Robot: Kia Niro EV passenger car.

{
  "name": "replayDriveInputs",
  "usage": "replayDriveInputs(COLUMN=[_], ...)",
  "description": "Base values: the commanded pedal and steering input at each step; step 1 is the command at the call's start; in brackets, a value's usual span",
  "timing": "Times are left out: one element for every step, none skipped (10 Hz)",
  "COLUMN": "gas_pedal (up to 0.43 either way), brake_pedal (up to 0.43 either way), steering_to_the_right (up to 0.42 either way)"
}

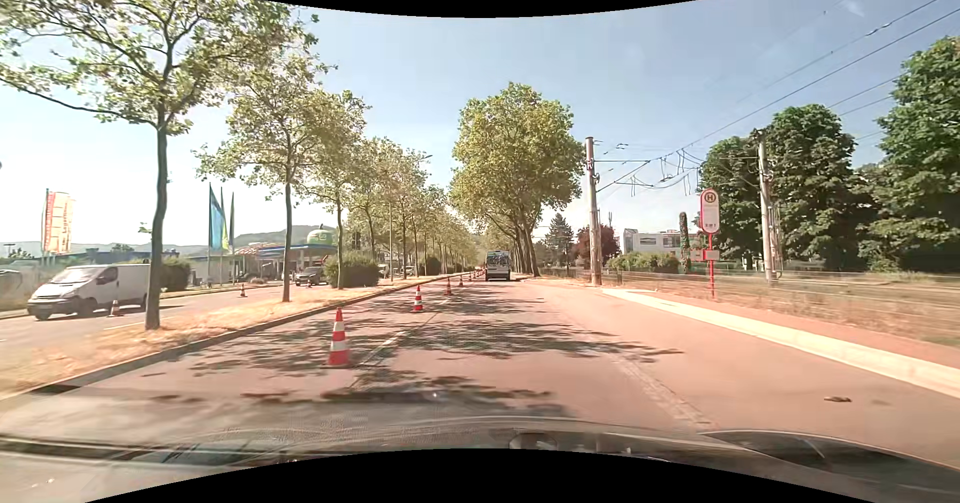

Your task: Follow the waypoints while adhering to traffic rules and regulations

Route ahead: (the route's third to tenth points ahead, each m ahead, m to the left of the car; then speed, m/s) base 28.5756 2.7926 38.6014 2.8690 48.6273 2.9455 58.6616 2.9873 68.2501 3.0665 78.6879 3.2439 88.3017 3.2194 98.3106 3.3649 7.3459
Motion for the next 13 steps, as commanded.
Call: replayDriveInputs(gas_pedal=[0.087, 0.087, 0.087, 0.087, 0.087, 0.087, 0.087, 0.087, 0.087, 0.087, 0.079, 0.079, 0.079], brake_pedal=[0.000, 0.000, 0.000, 0.000, 0.000, 0.000, 0.000, 0.000, 0.000, 0.000, 0.000, 0.000, 0.000], steering_to_the_right=[-0.001, -0.001, -0.001, -0.001, -0.001, -0.002, -0.001, -0.001, -0.001, -0.002, -0.001, -0.001, -0.002])
